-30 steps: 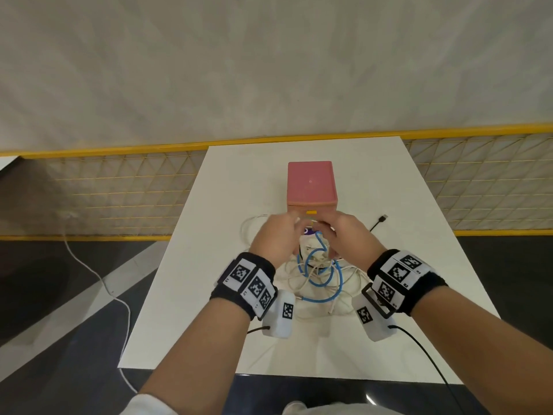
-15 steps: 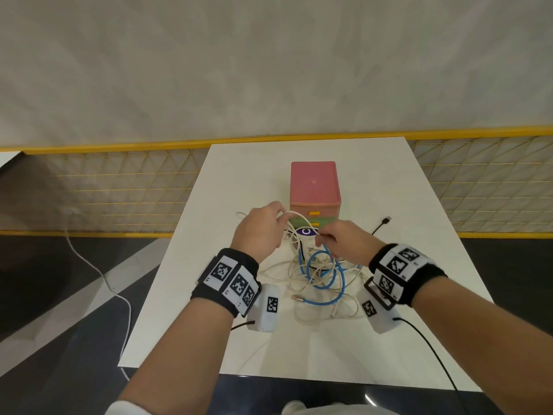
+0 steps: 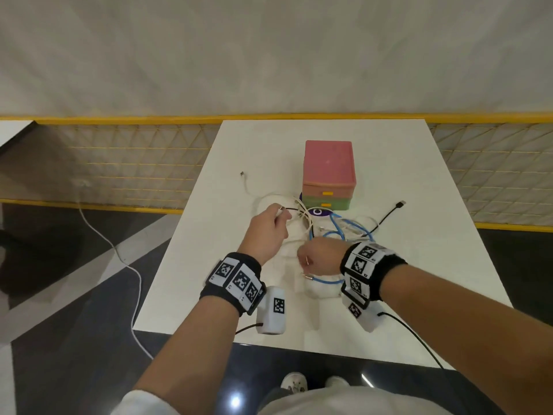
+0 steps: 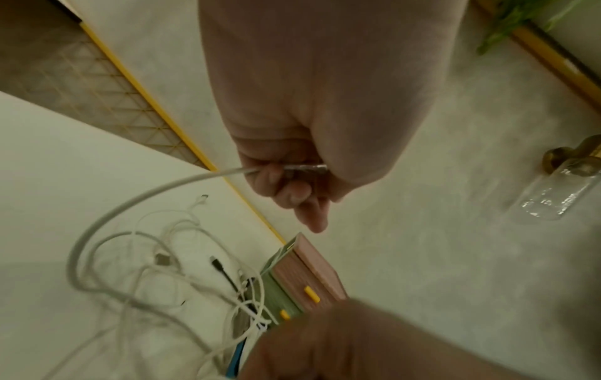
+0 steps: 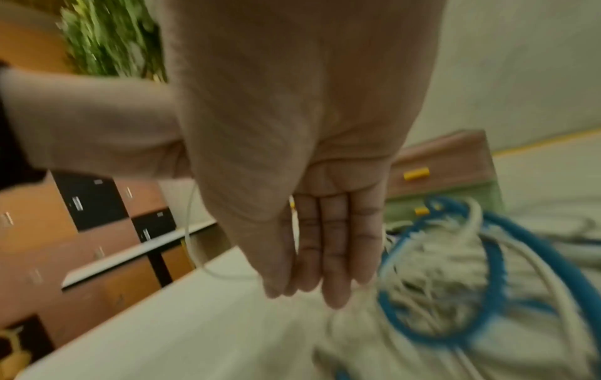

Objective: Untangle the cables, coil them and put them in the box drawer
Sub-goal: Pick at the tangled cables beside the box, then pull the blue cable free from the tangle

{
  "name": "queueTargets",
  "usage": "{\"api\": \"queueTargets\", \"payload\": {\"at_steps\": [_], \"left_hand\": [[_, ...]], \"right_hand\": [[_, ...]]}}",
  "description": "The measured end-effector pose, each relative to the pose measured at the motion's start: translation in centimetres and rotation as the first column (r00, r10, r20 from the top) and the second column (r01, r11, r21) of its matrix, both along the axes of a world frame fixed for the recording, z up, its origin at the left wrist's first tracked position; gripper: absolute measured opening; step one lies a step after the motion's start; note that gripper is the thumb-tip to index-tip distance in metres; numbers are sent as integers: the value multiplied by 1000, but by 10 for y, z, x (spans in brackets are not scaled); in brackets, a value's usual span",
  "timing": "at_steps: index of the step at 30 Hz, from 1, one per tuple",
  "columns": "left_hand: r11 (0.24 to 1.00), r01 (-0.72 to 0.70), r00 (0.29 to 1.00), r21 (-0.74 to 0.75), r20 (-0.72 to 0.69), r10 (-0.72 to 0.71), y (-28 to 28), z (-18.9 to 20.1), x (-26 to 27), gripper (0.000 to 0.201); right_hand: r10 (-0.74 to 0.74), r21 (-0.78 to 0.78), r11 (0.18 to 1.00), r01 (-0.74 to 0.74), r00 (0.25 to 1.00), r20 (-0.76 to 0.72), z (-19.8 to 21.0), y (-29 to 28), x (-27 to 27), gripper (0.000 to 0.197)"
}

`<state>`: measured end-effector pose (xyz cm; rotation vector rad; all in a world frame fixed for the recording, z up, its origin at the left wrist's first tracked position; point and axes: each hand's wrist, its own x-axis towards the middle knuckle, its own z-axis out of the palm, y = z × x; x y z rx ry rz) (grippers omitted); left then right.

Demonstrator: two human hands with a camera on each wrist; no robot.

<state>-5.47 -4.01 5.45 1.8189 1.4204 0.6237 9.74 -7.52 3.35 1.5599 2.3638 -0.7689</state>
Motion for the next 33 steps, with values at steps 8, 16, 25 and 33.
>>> {"api": "queueTargets", "payload": {"at_steps": [8,16,25,33], "left_hand": [[998,2,997,-65,74,2,-29,-18,-2,21],[985,-92,976,-147,180,118,-32,-22,-8,21],[970,-124,953,-210,248,175,-21,-18,24,30],[974,-197,755,-113,616,224,-4,23,43,35]], "right_hand": [[93,29,993,-110,931,352,-40,-26,-10,29],[-200,140,969,204,979,-48,-51,-39,8,22],[-383,3,787,617,493,-781,-5,-26,1,18],[-306,114,837,535,630,-714,2,-31,23,20]]}}
